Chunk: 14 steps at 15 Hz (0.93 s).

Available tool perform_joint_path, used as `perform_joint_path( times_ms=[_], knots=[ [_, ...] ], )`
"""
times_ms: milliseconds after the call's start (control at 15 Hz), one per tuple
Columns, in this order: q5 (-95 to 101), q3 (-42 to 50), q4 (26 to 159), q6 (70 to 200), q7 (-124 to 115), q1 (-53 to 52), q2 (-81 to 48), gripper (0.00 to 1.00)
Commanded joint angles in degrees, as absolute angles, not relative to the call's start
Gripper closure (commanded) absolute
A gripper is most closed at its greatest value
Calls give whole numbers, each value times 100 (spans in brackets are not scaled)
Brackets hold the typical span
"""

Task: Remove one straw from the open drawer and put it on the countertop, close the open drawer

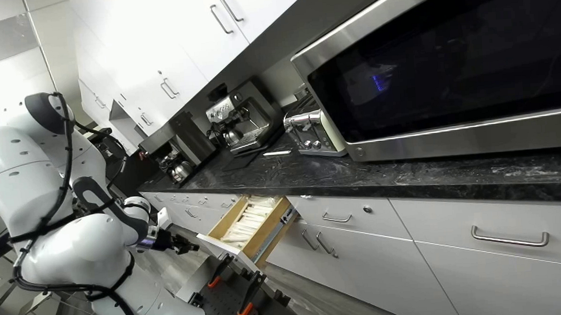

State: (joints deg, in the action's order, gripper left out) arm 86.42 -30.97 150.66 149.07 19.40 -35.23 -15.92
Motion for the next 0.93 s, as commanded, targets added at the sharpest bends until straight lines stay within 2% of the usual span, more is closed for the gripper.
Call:
perform_joint_path(
  times_ms=[0,267,867],
  knots=[
    [9254,-2911,14685,14747,1624,-3506,-2213,100],
    [9706,-2709,14391,14579,1558,-3490,-2652,100],
    [10641,-2672,14174,12652,809,-3772,-2875,100]
  ],
)
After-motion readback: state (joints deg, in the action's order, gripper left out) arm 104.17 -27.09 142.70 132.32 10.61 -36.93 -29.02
